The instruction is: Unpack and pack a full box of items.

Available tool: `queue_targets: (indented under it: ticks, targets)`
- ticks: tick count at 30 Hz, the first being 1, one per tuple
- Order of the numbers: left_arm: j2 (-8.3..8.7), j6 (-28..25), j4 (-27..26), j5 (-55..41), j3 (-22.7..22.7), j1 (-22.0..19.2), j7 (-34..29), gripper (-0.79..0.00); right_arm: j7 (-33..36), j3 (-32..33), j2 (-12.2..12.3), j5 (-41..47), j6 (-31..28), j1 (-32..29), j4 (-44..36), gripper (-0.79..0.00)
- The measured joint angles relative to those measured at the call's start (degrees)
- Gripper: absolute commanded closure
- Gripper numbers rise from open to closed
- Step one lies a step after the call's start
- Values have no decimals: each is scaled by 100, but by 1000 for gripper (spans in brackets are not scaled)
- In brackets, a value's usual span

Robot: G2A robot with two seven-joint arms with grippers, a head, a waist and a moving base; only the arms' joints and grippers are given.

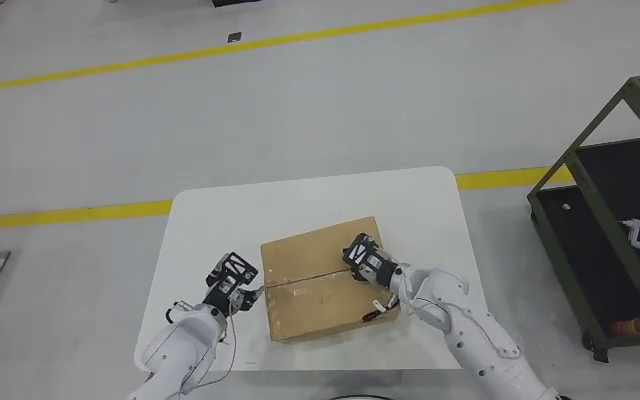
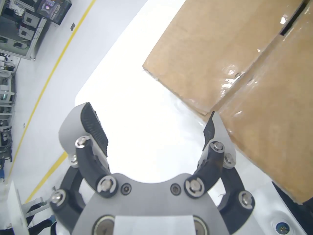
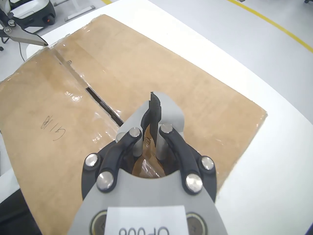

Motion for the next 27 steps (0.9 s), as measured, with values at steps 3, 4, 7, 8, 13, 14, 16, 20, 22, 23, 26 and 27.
queue_targets:
  ticks: [3,4,7,8,13,14,16,20,22,23,26,27]
  targets:
    - [14,100,-92,-110,-249,152,-322,-785,-77,-13,-20,41,81,20,71,0]
    - [24,86,-109,-40,-309,193,-429,-785,-88,-16,-24,48,84,24,82,0]
    - [37,61,-48,112,-414,326,-471,-785,-116,-14,-32,62,64,39,100,0]
    - [39,47,-6,101,-429,347,-466,-785,-122,-11,-33,67,53,42,103,0]
    - [14,17,366,343,-219,317,-344,-785,-134,7,-42,87,34,55,132,0]
    - [1,-12,477,387,-120,275,-285,-785,-134,8,-45,95,29,59,138,0]
    - [-18,-1,690,434,31,180,-200,-785,-132,6,-48,94,18,67,144,0]
    - [-73,50,1139,657,326,-80,-10,-785,-100,-6,-52,41,-48,92,146,0]
    - [-98,40,1280,502,369,-193,1,-785,-98,-5,-54,24,-63,93,151,0]
    - [-107,22,1323,440,379,-236,-15,-785,-97,0,-54,24,-69,91,157,0]
    - [-128,-106,1393,312,427,-342,-1,-785,-80,20,-53,26,-84,83,183,0]
    - [-134,-151,1391,281,450,-372,15,-785,-69,23,-53,24,-93,82,185,0]
